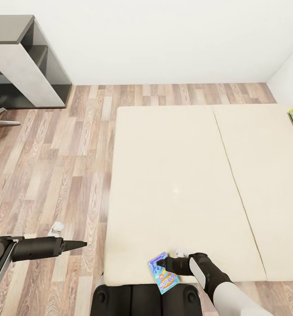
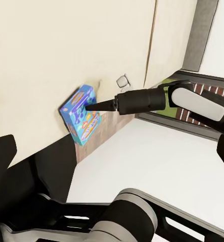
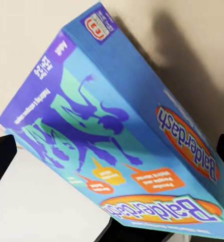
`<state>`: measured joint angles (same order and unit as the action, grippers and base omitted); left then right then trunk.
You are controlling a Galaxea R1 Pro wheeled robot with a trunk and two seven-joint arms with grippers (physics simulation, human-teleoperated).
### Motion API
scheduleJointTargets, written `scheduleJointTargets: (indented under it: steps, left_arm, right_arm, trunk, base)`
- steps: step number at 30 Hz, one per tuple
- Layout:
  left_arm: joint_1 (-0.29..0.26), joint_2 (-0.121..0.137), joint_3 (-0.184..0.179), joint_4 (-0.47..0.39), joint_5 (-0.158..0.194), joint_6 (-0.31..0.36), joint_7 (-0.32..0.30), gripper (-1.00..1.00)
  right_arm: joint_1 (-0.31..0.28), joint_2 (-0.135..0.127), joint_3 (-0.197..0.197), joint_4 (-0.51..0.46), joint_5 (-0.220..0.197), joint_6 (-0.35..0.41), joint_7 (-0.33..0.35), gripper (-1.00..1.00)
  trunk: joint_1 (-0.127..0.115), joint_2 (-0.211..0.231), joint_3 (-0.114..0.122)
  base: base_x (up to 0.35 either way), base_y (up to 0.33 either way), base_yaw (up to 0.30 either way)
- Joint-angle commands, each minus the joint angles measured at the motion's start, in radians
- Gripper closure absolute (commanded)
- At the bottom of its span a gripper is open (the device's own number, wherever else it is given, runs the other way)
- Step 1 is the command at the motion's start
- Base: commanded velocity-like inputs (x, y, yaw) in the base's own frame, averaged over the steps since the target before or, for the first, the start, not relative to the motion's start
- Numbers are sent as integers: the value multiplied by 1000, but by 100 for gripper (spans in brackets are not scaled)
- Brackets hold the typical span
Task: Put all the toys in the child's room - the three board games (two on the bed and one on the table), the two jigsaw puzzles on the table, and the tennis ball on the table - inside the toy box on the table in the child's room.
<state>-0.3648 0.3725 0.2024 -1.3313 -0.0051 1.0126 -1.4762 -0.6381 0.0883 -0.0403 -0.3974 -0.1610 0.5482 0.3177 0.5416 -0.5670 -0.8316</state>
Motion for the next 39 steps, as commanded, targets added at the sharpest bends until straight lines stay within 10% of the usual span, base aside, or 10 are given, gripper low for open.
scheduleJointTargets:
  steps: [1,39]
  left_arm:
    - [0,0,0,0,-1,11,-4,-100]
    - [0,0,0,0,-1,11,-5,-100]
  right_arm:
    - [0,1,-4,-1,-5,7,0,-100]
    - [0,-1,-5,-1,-5,9,0,-100]
  trunk:
    - [0,-1,-1]
    - [0,-1,-1]
  base:
    - [0,54,0]
    - [-2,67,0]
